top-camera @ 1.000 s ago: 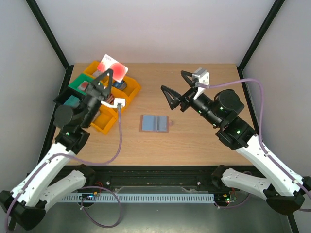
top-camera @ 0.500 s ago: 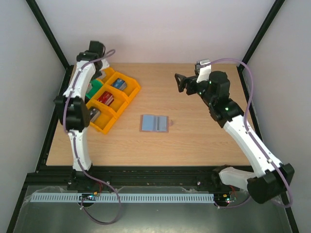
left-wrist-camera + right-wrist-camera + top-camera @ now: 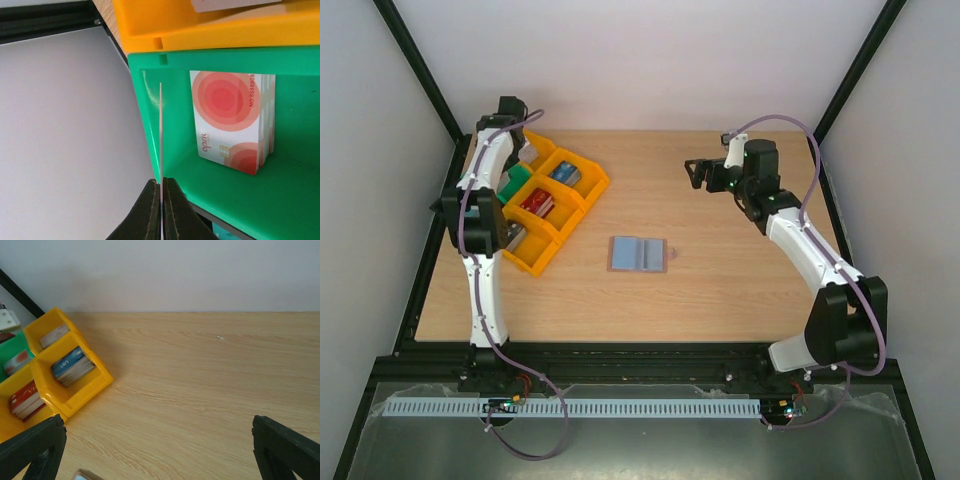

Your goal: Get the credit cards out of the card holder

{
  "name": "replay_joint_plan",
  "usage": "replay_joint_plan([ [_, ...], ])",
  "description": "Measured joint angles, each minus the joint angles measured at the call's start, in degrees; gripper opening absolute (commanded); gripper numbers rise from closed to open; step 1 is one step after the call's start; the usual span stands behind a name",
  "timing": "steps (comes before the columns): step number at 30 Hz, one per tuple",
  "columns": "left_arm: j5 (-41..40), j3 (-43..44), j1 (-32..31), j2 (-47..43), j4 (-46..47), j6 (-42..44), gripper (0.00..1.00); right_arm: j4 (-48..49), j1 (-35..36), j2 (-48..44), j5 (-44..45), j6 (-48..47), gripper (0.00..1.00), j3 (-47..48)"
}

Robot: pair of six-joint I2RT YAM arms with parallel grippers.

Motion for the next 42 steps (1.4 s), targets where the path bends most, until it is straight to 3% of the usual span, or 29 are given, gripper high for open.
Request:
replay_joint_plan([
  [17, 18.21, -0.35, 6.8, 0.0, 1.05, -8.87, 0.02, 0.76, -0.24, 2.32, -2.93, 0.24, 0.99, 1.44],
  [24, 19.28, -2.51, 5.84, 0.0, 1.97, -9.4, 0.02, 0.76, -0.26, 2.32, -3.63, -0.72, 0.99, 1.44],
  [31, 15.02, -5.01, 5.11, 0.0, 5.14, -9.51, 0.02, 0.76, -0.33, 2.32, -4.63, -1.44, 0.99, 1.44],
  [42, 15.19, -10.4, 5.01, -0.02, 6.95, -9.68, 0.25, 0.74, -0.37, 2.32, -5.51, -1.92, 0.99, 1.44],
])
